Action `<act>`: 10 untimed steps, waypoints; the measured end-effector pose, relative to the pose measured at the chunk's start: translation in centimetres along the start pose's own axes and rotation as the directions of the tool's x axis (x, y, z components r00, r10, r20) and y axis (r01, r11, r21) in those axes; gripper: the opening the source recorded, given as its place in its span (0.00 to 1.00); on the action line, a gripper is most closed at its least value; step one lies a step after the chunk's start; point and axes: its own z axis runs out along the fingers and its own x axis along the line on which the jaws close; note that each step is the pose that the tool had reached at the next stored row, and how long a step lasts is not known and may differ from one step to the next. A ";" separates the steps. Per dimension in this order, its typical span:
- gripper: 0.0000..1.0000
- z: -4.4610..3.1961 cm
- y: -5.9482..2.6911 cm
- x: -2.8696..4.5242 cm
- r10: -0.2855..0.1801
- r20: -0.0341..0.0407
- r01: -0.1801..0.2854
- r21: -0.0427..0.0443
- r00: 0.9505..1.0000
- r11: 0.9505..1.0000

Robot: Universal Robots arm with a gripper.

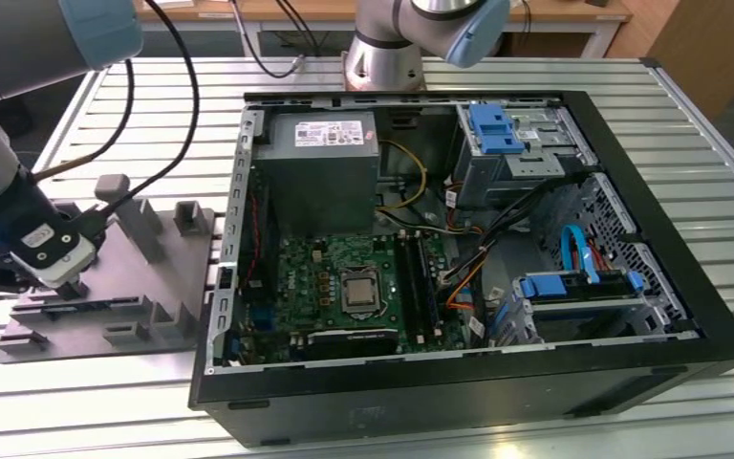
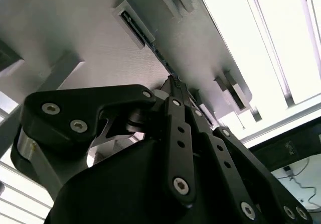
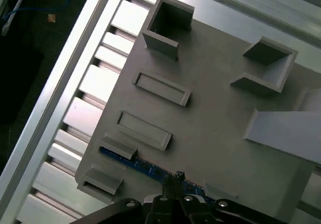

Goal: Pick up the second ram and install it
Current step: 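Pick up the second ram and move it above second insertion slot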

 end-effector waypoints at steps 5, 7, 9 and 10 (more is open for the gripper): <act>0.10 0.00 0.00 0.00 -0.089 -0.003 0.089 0.005 0.996 0.996; 0.10 0.00 0.00 0.00 -0.122 -0.005 0.123 0.006 0.992 0.992; 0.10 0.00 0.00 0.00 -0.156 -0.006 0.156 0.008 0.988 0.988; 0.10 0.00 0.00 0.00 -0.174 -0.007 0.174 0.009 0.985 0.985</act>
